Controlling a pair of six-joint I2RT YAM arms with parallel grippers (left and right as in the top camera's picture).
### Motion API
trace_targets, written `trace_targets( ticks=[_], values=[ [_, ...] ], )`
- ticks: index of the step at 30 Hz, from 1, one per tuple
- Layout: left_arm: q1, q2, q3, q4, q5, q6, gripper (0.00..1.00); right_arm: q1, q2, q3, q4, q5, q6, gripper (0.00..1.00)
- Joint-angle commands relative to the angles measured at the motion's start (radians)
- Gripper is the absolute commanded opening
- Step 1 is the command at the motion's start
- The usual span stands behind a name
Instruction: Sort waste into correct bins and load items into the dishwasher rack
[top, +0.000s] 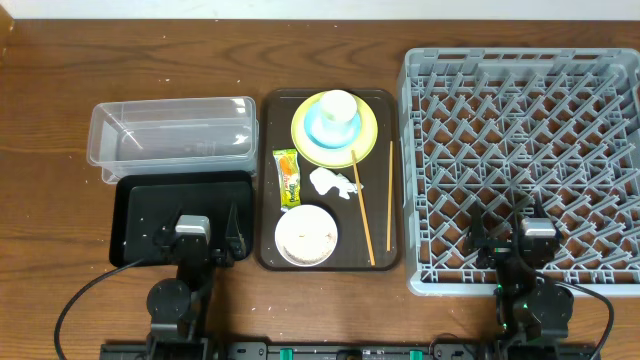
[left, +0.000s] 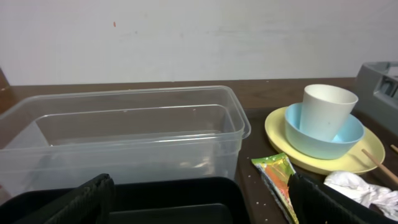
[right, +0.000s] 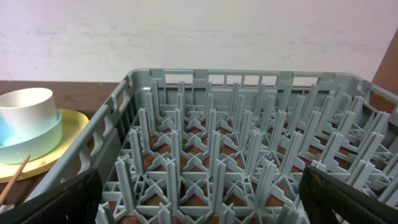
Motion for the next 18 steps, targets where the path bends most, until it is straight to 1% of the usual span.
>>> trace_targets(
  ticks=[1, 3, 6, 9, 12, 15, 17, 18],
  values=[
    [0.004, 0.001, -0.003, -0.042, 0.069, -0.069, 0.92, 0.004, 0.0, -0.003, -0.003, -0.004, 0.003, 0.99],
    [0.004, 0.011, 0.024, -0.096, 0.126, -0.069, 0.92, 0.004, 0.0, -0.003, -0.003, -0.004, 0.003, 0.99],
    [0.004, 0.048, 0.111, -0.195, 0.155, -0.068, 0.92, 0.004, 0.0, -0.003, -0.003, -0.004, 0.003, 0.99],
    [0.004, 0.124, 0.22, -0.222, 0.16, -0.068, 0.92, 0.004, 0.0, -0.003, -0.003, -0.004, 0.003, 0.99],
    [0.004, 0.261, 0.367, -0.251, 0.192, -0.068, 0.92, 0.004, 0.0, -0.003, -0.003, -0.004, 0.003, 0.99],
    [0.004, 0.448, 0.545, -0.348, 0.261, -0.065, 0.92, 0.004, 0.0, -0.003, -0.003, -0.004, 0.003, 0.99],
    [0.004, 0.59, 0.679, -0.466, 0.312, -0.044, 0.92, 0.004, 0.0, -0.003, -0.003, -0.004, 0.003, 0.99],
    [0.004, 0.673, 0.764, -0.557, 0.331, -0.033, 0.92, 0.004, 0.0, -0.003, -0.003, -0.004, 0.003, 0.99]
  ],
)
